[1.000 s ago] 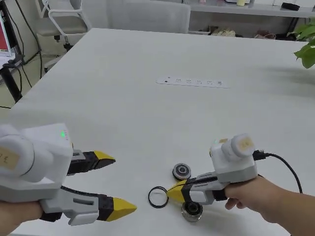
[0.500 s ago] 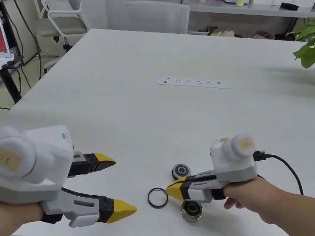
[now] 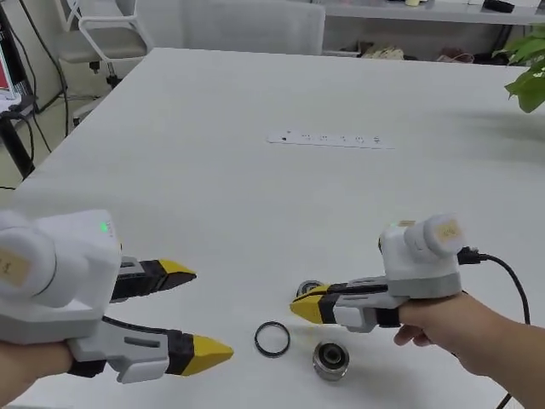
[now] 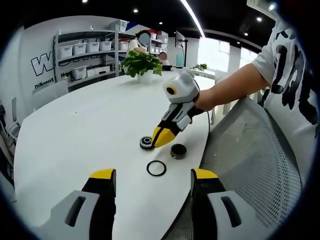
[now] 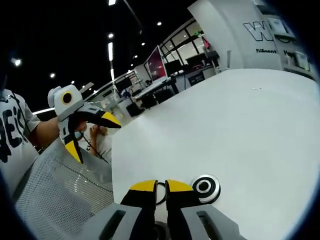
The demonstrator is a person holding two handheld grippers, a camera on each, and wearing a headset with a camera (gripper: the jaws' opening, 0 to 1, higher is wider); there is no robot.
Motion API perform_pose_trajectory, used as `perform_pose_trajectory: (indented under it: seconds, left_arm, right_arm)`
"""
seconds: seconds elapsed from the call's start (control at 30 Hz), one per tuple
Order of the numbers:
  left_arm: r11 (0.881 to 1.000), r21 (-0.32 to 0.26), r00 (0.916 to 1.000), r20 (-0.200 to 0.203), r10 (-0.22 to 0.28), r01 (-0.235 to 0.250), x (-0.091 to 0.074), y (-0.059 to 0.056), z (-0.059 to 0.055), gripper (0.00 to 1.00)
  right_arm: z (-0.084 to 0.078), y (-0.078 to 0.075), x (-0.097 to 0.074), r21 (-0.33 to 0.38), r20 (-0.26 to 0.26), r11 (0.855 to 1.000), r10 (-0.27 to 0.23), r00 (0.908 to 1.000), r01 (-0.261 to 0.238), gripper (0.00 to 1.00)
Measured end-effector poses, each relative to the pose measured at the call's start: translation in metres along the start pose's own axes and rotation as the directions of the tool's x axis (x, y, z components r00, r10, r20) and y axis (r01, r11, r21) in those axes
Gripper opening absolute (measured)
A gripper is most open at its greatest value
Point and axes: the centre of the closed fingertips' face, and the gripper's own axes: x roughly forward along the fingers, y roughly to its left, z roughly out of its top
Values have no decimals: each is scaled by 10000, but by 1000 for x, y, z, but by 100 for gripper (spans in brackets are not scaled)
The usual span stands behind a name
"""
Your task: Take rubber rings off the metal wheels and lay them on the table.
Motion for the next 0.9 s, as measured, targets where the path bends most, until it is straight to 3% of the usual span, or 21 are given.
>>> perform_pose_trajectory:
  seconds: [0.9]
  left_arm:
    - [9999, 97, 10000, -10, -97, 97, 15, 16, 13, 56]
  right_arm:
    - [12, -21, -35, -54, 862, 9961, -877, 9924, 885, 9]
